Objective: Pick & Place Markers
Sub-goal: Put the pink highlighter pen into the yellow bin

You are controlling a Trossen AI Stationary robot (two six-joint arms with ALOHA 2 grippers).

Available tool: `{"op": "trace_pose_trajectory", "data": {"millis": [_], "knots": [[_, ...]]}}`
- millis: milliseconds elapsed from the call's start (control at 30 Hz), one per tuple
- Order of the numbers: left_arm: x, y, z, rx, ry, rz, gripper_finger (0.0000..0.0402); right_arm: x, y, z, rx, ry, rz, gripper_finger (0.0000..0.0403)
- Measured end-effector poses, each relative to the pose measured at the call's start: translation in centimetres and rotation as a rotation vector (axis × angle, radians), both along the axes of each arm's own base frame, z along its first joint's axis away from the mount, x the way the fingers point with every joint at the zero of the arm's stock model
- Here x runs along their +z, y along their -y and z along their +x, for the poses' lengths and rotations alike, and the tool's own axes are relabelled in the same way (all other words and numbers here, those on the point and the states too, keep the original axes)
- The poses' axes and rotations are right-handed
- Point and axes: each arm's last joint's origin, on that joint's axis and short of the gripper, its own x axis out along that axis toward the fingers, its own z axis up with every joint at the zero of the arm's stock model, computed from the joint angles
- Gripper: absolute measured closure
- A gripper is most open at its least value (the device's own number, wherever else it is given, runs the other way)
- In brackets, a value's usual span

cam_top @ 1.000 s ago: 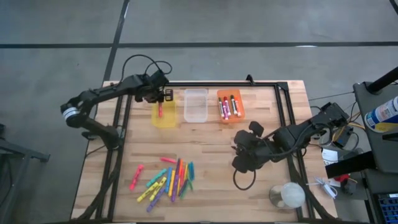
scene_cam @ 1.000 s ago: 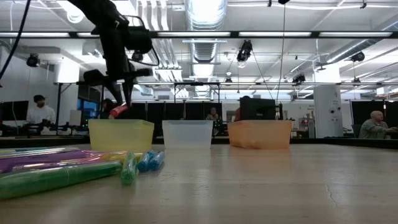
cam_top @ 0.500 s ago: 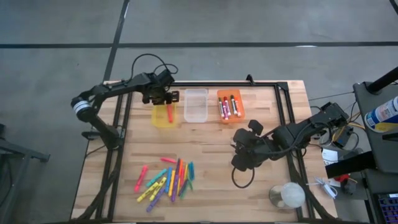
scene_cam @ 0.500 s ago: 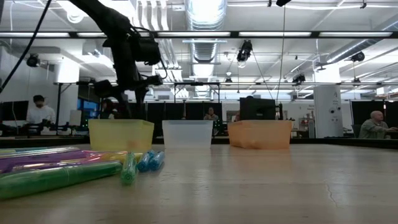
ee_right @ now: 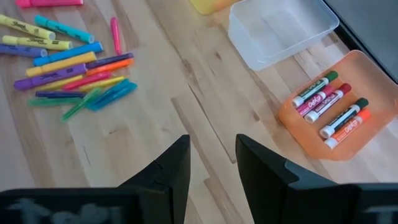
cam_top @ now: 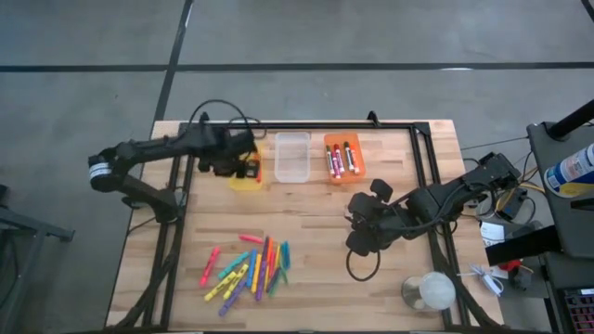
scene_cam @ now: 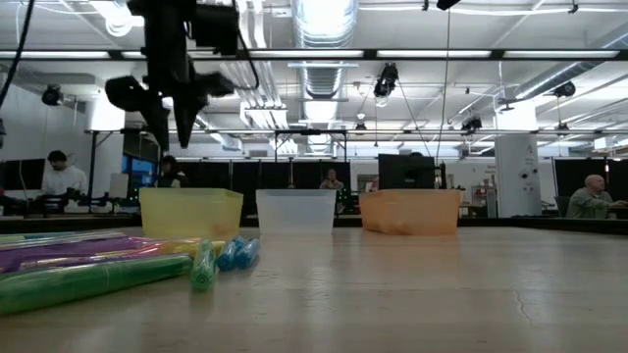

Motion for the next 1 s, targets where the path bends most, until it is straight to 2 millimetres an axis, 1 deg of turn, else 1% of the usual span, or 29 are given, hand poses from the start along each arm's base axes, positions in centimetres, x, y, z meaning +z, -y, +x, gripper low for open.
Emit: {"op": "trace_pose_trajectory", "data": {"millis": [167,300,433,533,633,733,833,1000], "knots": [[1.1,5.5,0.4,-0.053,0.07,-0.006,0.0266,0.0,-0.1,-0.1,0.009,-0.006,0.008,0.0282],[1.3,10.1,0.1,-0.086,0.083,-0.029,0.0266,-0.1,-0.4,-0.2,0.018,-0.007,0.011,0.0282],[0.7,14.4,-0.8,-0.104,0.08,-0.045,0.0266,-0.1,-0.5,-0.2,0.009,-0.007,0.043,0.0282],[-0.3,17.2,-1.9,-0.116,0.06,-0.048,0.0266,-0.1,-0.6,-0.2,0.0,-0.006,0.055,0.0282],[-1.6,18.9,-3.4,-0.087,0.017,-0.07,0.0266,-0.1,-0.6,-0.2,-0.005,-0.005,0.057,0.0282],[-3.0,20.0,-4.6,-0.078,-0.027,-0.076,0.0266,-0.1,-0.6,-0.2,0.001,-0.006,0.054,0.0282],[-4.2,20.7,-5.4,-0.097,-0.045,-0.081,0.0266,-0.1,-0.6,-0.2,-0.004,-0.004,0.057,0.0282],[-5.8,21.0,-6.1,-0.158,-0.065,-0.068,0.0266,-0.1,-0.5,-0.1,-0.052,0.019,0.089,0.0282]]}}
